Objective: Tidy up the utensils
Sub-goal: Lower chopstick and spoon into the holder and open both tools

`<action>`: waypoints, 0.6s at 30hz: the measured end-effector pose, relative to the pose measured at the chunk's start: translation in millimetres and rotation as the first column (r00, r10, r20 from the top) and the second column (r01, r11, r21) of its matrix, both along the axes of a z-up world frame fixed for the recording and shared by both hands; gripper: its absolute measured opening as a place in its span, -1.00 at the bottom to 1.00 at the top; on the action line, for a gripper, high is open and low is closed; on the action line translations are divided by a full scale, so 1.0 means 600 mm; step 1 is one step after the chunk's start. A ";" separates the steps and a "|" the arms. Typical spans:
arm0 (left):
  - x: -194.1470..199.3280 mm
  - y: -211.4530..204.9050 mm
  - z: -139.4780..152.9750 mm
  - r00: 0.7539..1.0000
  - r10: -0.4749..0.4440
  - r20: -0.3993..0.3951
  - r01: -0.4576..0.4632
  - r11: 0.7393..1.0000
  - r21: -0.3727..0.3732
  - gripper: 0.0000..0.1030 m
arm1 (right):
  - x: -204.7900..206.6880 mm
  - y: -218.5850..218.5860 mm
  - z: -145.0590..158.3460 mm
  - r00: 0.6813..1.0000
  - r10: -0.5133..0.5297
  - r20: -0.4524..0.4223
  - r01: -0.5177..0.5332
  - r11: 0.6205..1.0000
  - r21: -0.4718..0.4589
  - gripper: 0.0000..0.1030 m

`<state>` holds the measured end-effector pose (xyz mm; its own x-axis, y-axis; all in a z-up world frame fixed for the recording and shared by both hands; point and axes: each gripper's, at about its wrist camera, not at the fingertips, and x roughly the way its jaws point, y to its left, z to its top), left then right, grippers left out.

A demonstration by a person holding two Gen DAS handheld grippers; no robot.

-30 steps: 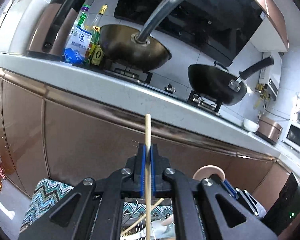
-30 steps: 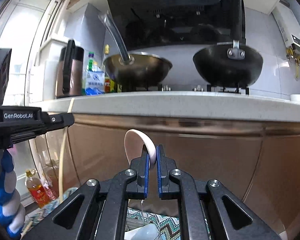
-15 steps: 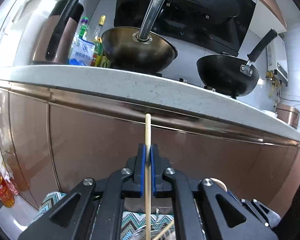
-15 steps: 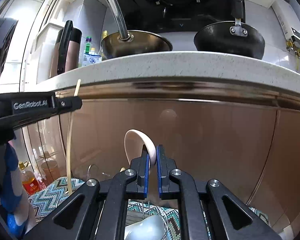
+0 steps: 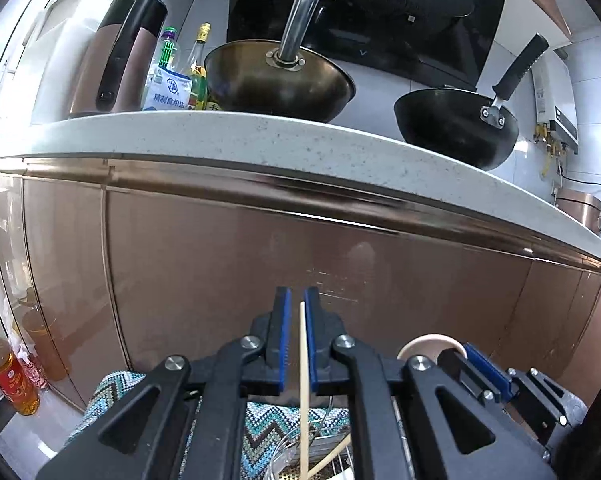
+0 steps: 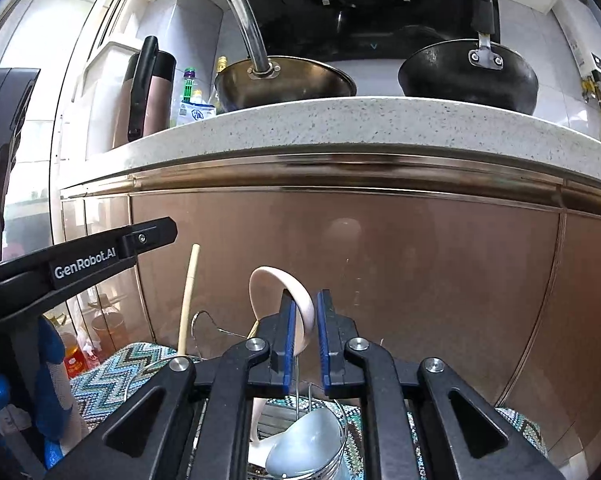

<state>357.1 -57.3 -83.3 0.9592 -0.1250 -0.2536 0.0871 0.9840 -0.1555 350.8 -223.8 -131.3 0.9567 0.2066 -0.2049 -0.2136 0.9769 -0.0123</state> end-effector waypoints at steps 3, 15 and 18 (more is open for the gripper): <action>-0.010 0.003 0.007 1.000 0.001 0.000 -0.001 1.000 0.013 -0.81 | -0.009 -0.001 0.009 1.000 0.002 0.002 -0.002 1.000 -0.002 -0.65; -0.062 0.032 0.047 1.000 0.000 0.015 -0.001 0.999 0.048 -0.71 | 0.020 -0.006 0.035 0.993 0.059 -0.107 -0.059 0.998 -0.002 -0.63; -0.066 0.038 0.051 1.000 0.001 0.012 -0.001 0.998 0.057 -0.71 | 0.033 -0.002 0.045 0.988 0.075 -0.134 -0.079 0.997 -0.027 -0.63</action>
<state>317.4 -34.2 -52.9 0.9624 -0.1098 -0.2484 0.0878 0.9913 -0.0981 370.5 -225.0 -104.3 0.9020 0.2698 -0.3370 -0.2899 0.9570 -0.0099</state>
